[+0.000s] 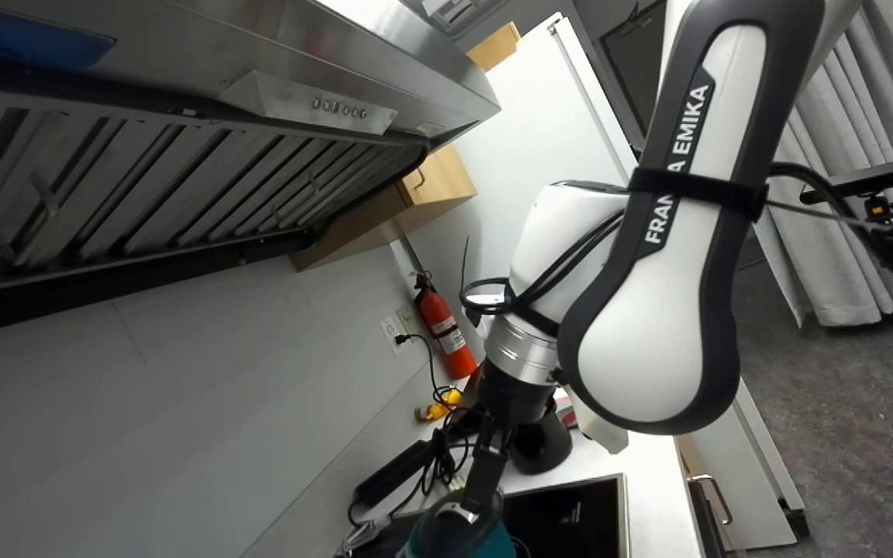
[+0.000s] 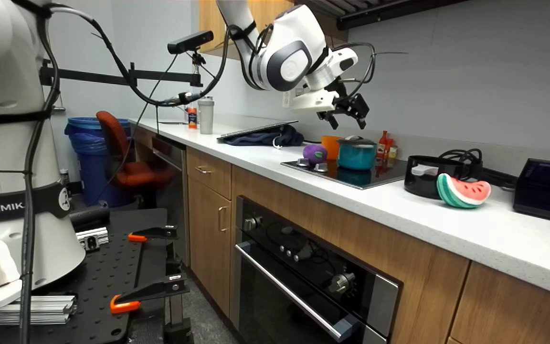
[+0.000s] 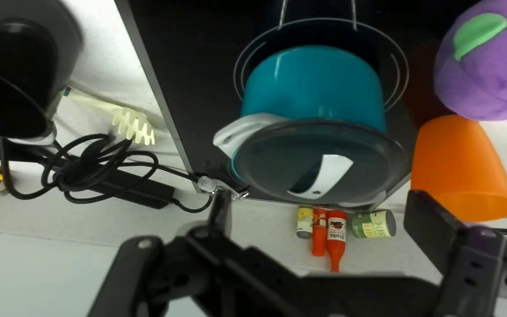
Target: Remove the lid from the blue pot and place it on top of the orange cup
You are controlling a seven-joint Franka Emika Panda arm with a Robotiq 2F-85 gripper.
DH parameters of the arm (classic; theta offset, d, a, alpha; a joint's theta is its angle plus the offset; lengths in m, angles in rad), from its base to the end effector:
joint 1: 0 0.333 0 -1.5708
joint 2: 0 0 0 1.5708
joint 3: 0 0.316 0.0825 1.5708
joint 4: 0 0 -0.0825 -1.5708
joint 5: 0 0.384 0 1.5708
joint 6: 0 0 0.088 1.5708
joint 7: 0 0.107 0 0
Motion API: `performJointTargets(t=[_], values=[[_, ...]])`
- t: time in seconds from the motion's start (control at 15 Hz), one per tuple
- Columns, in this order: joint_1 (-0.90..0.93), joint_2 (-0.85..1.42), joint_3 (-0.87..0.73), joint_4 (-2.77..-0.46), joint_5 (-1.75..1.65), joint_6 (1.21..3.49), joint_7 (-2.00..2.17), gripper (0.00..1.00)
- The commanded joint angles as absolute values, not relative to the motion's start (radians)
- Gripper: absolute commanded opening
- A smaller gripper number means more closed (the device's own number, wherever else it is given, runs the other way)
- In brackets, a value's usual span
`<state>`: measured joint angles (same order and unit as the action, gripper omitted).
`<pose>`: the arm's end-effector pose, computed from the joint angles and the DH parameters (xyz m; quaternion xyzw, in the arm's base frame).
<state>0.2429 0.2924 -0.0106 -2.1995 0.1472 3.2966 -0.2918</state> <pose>0.5925 0.1249 0.3446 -0.9046 -0.1697 -0.3910 0.0051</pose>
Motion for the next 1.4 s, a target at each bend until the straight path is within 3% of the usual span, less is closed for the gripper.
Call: performJointTargets(t=[0.0, 0.33, 0.47, 0.53, 0.67, 1.2, 1.33], values=[[0.243, 0.382, -0.018, -2.118, 0.153, 3.348, -0.284, 1.00], [0.249, 0.450, -0.012, -2.043, 0.158, 3.350, -0.276, 0.99], [0.253, 0.470, -0.013, -2.016, 0.161, 3.347, -0.272, 0.92], [0.254, 0.479, -0.013, -2.005, 0.163, 3.347, -0.271, 0.69], [0.254, 0.494, -0.012, -1.988, 0.162, 3.348, -0.272, 0.67], [0.271, 0.518, -0.042, -1.959, 0.185, 3.344, -0.263, 0.05], [0.274, 0.517, -0.044, -1.959, 0.188, 3.347, -0.262, 0.00]])
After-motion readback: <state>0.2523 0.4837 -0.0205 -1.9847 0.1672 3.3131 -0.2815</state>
